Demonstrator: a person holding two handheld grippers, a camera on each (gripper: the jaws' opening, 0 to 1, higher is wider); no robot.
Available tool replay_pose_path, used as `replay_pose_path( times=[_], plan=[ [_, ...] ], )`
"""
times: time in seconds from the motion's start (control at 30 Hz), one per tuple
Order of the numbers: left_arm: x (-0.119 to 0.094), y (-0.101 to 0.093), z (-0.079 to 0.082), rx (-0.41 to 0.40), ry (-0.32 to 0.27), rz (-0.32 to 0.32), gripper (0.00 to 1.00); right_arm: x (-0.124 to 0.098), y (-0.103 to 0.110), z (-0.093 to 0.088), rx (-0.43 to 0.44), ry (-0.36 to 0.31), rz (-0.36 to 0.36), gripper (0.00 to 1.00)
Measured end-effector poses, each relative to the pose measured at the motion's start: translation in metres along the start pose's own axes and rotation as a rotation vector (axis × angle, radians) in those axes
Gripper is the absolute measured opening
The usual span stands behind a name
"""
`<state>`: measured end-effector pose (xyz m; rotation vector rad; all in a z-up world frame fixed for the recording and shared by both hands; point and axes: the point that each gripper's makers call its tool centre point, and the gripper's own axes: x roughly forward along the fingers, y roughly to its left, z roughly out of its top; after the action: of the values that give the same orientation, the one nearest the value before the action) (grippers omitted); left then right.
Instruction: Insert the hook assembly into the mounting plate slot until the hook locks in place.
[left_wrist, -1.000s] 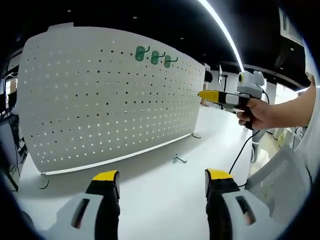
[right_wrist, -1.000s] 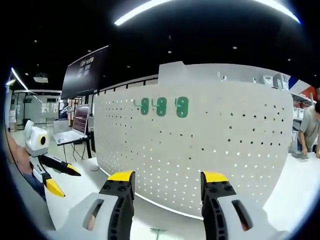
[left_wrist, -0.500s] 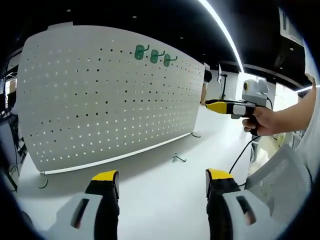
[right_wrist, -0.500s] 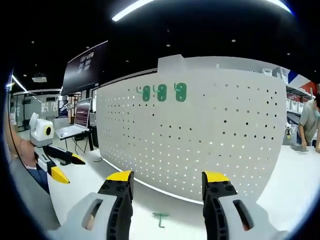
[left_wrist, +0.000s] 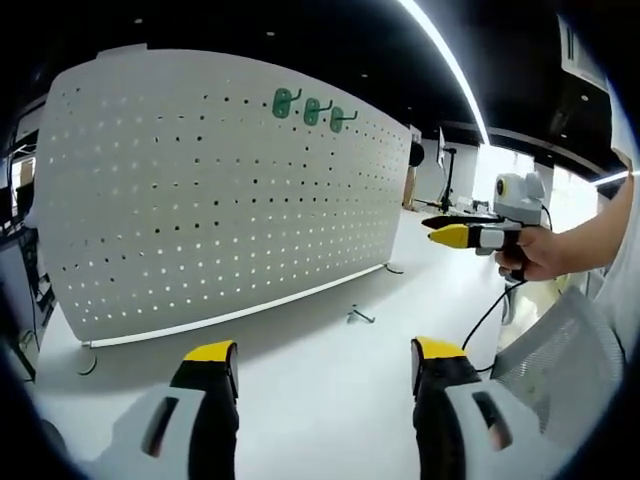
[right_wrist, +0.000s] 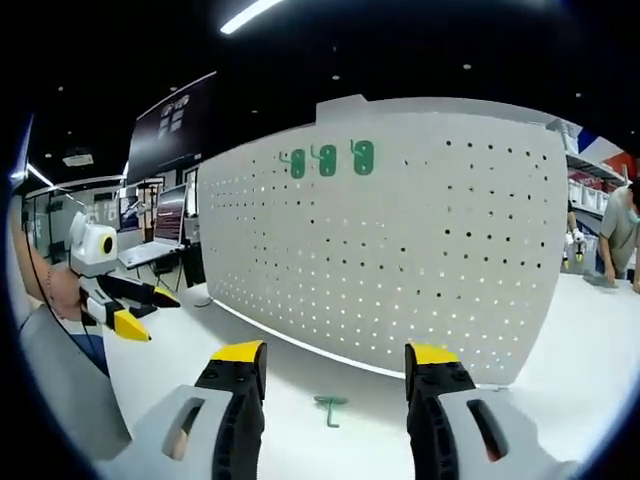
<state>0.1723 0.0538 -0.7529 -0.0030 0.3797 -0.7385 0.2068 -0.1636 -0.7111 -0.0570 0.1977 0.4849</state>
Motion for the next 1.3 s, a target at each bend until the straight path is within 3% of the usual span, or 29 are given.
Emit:
replay_pose_path(
  times=[0.47,1.3],
  plan=[
    [-0.001,-0.001,-0.004,-0.001,0.010,-0.001,0.73,-0.014,0.004,-0.021,0.028,0.047,0.005,0.54],
    [-0.003,0.003,-0.011,-0.018,0.021,0.009,0.72,-0.027,0.009,-0.040,0.064,0.085,0.014,0.55]
  ],
)
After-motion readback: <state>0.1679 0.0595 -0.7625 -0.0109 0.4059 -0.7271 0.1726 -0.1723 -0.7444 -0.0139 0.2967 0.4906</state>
